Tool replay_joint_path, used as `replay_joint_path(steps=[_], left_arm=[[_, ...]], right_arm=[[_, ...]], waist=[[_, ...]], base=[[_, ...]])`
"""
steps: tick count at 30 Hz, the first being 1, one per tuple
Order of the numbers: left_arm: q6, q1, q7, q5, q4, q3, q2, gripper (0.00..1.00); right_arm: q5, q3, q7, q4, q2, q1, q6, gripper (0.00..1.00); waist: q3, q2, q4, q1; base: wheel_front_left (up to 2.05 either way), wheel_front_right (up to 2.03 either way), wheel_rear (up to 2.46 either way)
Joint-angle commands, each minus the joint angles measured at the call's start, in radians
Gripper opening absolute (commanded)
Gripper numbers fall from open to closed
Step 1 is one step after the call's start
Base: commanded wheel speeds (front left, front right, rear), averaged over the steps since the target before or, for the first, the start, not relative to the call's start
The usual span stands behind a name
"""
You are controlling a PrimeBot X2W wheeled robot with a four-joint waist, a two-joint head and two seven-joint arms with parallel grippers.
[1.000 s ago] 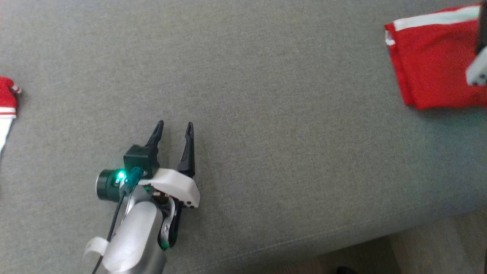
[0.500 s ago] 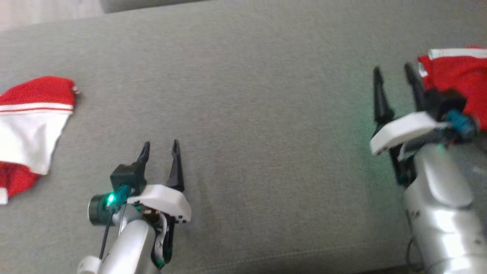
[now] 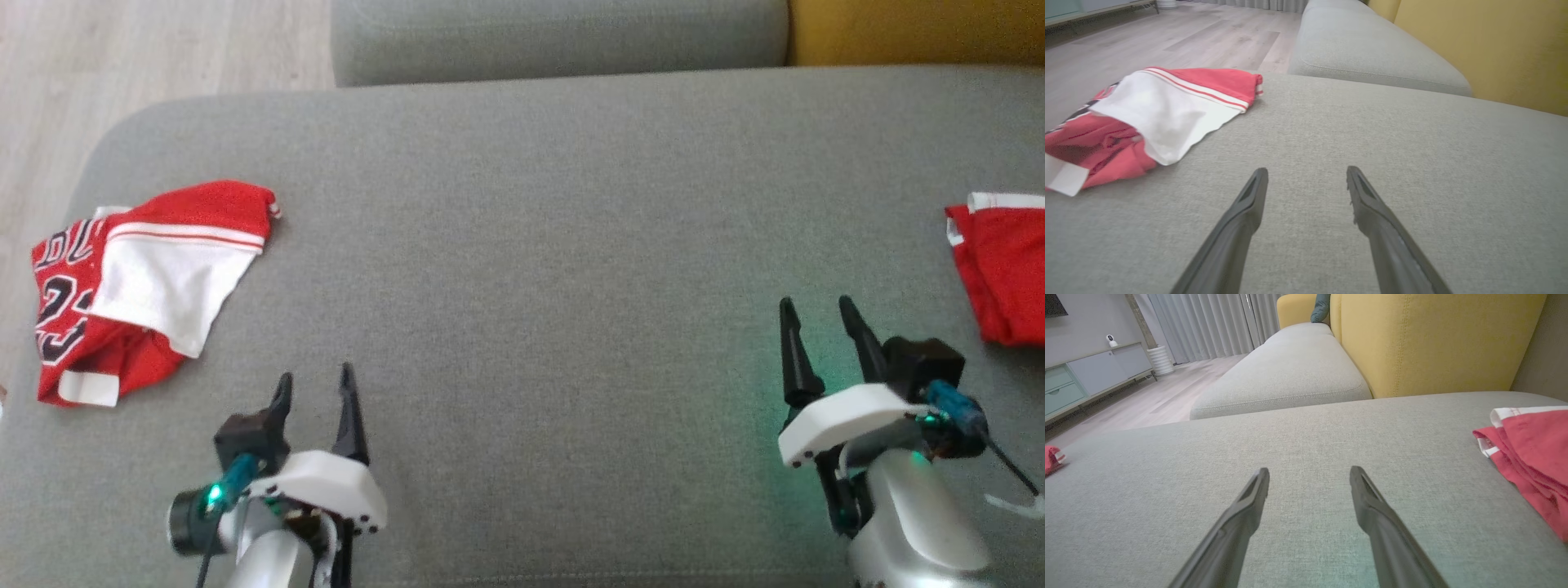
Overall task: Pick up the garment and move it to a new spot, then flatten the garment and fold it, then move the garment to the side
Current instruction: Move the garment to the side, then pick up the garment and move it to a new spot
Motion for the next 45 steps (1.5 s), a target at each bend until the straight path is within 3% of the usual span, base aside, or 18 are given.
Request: replay_joint_path(steps=[1,10,17,26,36,39,45], left_arm=[[0.01,-0.011,-0.006,0.007,-0.033,0.049,0.008,1.0],[0.012,0.021,-0.006,0.019,-0.05,0.089,0.008,1.0],[0.01,0.017,-0.006,0.02,-0.053,0.082,0.008,1.0],[0.011,-0.01,-0.006,0.017,-0.06,0.058,0.008,1.0],[0.024,0.024,-0.006,0.008,-0.06,0.112,0.008,1.0],[0.025,0.037,-0.006,0.005,-0.059,0.133,0.008,1.0],[0.008,0.045,-0.006,-0.008,-0.062,0.176,0.008,1.0]], right_arm=[[0.015,0.037,-0.011,-0.037,0.009,-0.007,0.007,1.0],[0.064,0.07,-0.011,-0.046,0.009,0.028,0.007,1.0],[0.066,0.087,-0.011,-0.039,0.009,0.027,0.007,1.0],[0.089,0.134,-0.011,-0.042,0.009,0.015,0.007,1.0],[0.103,0.188,-0.011,-0.03,0.009,0.012,0.007,1.0],[0.106,0.214,-0.011,-0.022,0.009,0.011,0.007,1.0],[0.108,0.264,-0.011,-0.012,0.009,-0.019,0.007,1.0]], waist=[[-0.025,0.0,0.005,0.0001],[-0.053,0.0,-0.001,0.0001],[-0.046,0.0,0.039,0.0001],[-0.001,0.0,0.252,0.0001],[0.011,0.0,0.498,0.0001],[0.012,0.0,0.537,0.0001],[0.037,0.0,0.543,0.0001]], base=[[0.0,0.0,0.0],[0.0,0.0,0.0],[0.0,0.0,0.0],[0.0,0.0,0.0],[0.0,0.0,0.0],[0.0,0.0,0.0],[0.0,0.0,0.0]])
